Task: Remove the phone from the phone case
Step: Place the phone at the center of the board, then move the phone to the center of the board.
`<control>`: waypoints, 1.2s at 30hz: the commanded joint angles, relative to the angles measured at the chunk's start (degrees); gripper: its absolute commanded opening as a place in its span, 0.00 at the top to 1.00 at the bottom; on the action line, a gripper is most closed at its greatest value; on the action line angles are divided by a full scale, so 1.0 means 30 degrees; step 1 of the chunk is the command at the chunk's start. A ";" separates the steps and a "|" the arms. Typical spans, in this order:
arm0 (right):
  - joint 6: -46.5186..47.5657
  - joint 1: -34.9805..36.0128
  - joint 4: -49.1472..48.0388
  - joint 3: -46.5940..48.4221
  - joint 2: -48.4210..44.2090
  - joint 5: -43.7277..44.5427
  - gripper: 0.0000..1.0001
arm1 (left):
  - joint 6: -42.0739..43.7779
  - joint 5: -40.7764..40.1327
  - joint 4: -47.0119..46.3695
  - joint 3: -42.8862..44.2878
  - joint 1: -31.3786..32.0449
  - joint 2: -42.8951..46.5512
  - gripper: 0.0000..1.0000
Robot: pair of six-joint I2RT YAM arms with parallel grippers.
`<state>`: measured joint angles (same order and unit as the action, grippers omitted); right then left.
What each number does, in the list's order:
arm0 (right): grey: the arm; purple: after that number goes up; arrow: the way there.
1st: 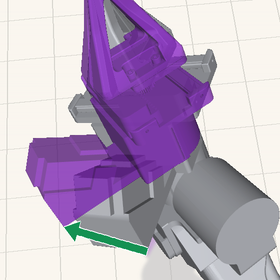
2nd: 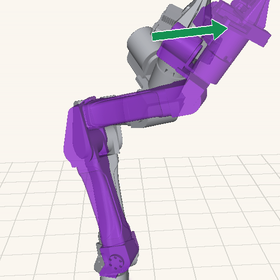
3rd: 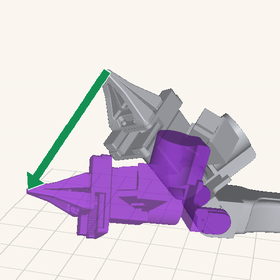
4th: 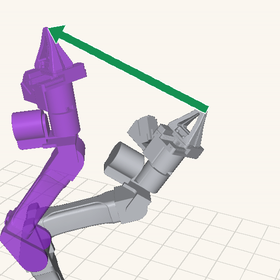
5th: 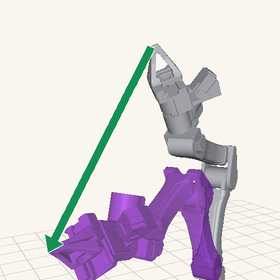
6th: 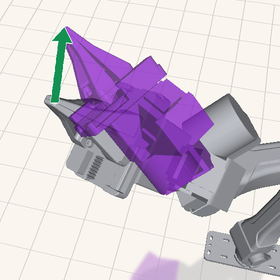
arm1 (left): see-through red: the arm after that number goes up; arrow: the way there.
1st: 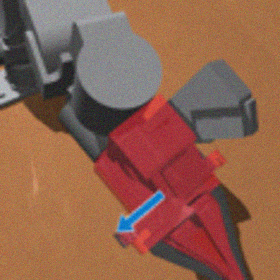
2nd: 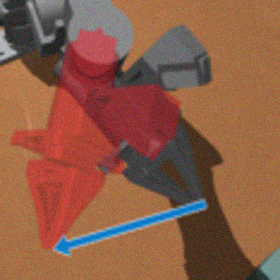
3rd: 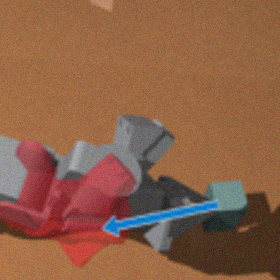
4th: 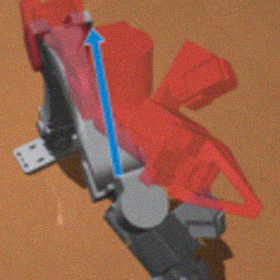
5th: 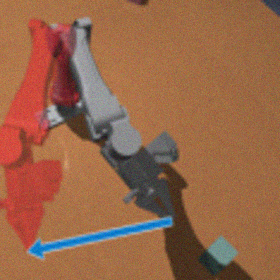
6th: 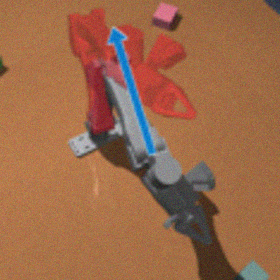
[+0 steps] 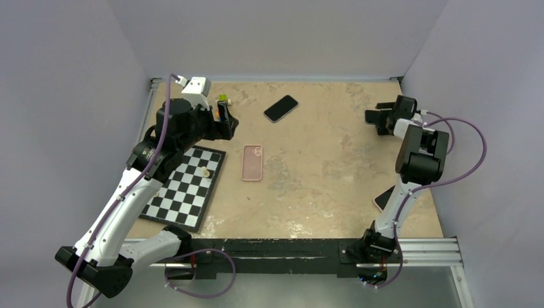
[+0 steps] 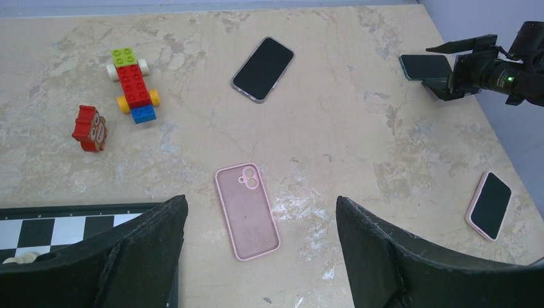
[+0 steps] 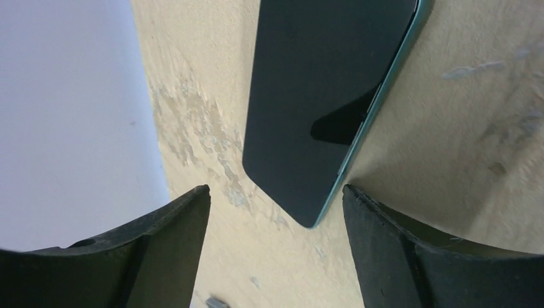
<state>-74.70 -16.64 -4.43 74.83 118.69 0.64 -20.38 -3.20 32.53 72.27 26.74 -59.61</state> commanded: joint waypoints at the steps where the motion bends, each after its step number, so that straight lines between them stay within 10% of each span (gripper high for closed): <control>1: 0.2772 -0.0096 0.3176 0.0590 -0.1988 0.1145 0.19 | -0.0003 0.0169 -0.0730 0.0020 -0.0028 0.0288 0.12; 10: 0.8895 0.1995 0.2631 -0.4347 -0.7192 0.2367 0.14 | 0.0173 0.0940 -0.0700 0.0021 -0.0037 -0.0653 0.09; 16: 1.3710 0.5538 -0.0567 -0.7618 -0.9814 -0.2499 0.16 | 0.0482 0.2532 -0.1447 -0.0462 -0.0037 -0.1877 0.08; 28: 1.3907 0.8955 -0.4075 -1.1404 -1.2312 -0.6291 0.26 | -0.1659 0.4963 -0.2551 0.1069 -0.0037 -0.9748 0.00; 36: 1.3767 0.8974 -0.4022 -1.2372 -1.5042 -0.7850 0.27 | -0.1714 0.3765 -0.0744 0.7751 -0.0247 -1.6340 0.00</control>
<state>-34.50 10.37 -14.57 38.87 79.18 -19.40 -24.75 9.21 29.26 83.11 26.68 -102.04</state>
